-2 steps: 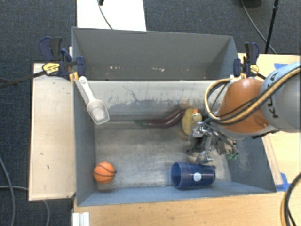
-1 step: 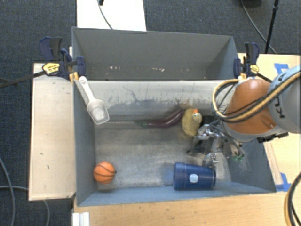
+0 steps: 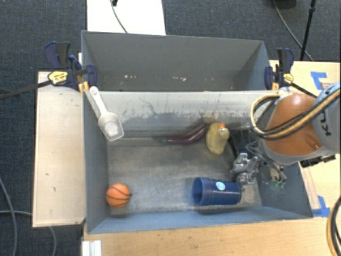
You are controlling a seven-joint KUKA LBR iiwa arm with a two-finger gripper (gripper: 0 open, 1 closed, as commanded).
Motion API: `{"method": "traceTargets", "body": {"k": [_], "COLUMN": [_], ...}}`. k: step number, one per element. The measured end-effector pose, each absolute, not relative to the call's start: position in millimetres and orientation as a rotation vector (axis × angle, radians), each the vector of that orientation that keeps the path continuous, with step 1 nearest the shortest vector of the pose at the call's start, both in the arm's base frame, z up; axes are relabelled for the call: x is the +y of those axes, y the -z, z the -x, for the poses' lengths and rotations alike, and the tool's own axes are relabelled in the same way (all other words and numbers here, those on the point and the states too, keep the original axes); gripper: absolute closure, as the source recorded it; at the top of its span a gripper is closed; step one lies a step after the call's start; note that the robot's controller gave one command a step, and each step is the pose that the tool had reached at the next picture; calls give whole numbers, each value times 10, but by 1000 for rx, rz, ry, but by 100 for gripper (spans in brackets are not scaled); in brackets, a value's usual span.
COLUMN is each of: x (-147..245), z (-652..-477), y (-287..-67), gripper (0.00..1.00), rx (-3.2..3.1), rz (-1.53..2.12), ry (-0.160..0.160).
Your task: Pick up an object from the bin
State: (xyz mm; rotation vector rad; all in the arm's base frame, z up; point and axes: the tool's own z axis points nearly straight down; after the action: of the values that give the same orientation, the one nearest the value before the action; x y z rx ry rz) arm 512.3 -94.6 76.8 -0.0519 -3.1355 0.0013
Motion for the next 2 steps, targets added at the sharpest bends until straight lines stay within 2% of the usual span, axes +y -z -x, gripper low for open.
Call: {"method": "traceTargets", "body": {"k": [1, 2], "x": [-886, -720], "z": [-5119, -5086], "y": [-765, -1135], "gripper": [100, 100], "rx": [-3138, -3138], "rz": [33, -44], "ry": [-9, 0]}}
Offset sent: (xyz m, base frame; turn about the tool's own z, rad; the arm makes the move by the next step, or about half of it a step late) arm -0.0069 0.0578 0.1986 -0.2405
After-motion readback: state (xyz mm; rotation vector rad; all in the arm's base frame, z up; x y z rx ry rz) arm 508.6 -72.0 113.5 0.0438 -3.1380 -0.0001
